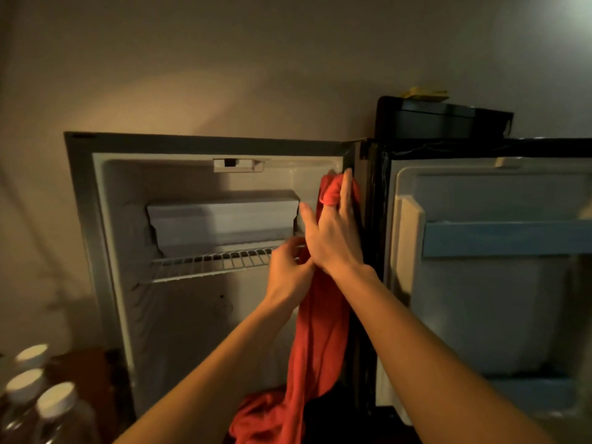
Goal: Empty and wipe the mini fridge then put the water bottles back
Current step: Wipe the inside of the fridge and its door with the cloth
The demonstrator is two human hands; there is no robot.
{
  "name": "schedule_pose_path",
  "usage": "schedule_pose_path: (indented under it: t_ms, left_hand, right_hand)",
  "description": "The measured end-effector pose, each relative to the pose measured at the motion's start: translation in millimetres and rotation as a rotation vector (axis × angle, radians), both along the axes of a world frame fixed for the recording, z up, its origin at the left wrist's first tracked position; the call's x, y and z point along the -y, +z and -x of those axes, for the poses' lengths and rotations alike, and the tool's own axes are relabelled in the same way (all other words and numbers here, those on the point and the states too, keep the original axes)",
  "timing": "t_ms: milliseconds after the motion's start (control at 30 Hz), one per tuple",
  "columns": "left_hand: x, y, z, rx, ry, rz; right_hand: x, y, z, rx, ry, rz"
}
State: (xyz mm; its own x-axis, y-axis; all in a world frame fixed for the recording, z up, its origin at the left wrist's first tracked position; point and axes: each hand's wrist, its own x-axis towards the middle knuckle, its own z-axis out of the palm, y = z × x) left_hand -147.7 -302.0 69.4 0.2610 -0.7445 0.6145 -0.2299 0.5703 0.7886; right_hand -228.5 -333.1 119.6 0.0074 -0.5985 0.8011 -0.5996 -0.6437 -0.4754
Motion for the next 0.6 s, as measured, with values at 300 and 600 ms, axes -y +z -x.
schedule_pose_path:
  t_ms: [300,600]
  left_hand:
    - [-6,-6,-1,-0.155,-0.033,-0.058]
    - [-3,11,-3,-0.246,-0.095,-0.019]
  right_hand:
    - [-53,-62,14,0.017,-0.082,-0.06]
    - [-48,-92,13,-0.103,-0.008,-0.03]
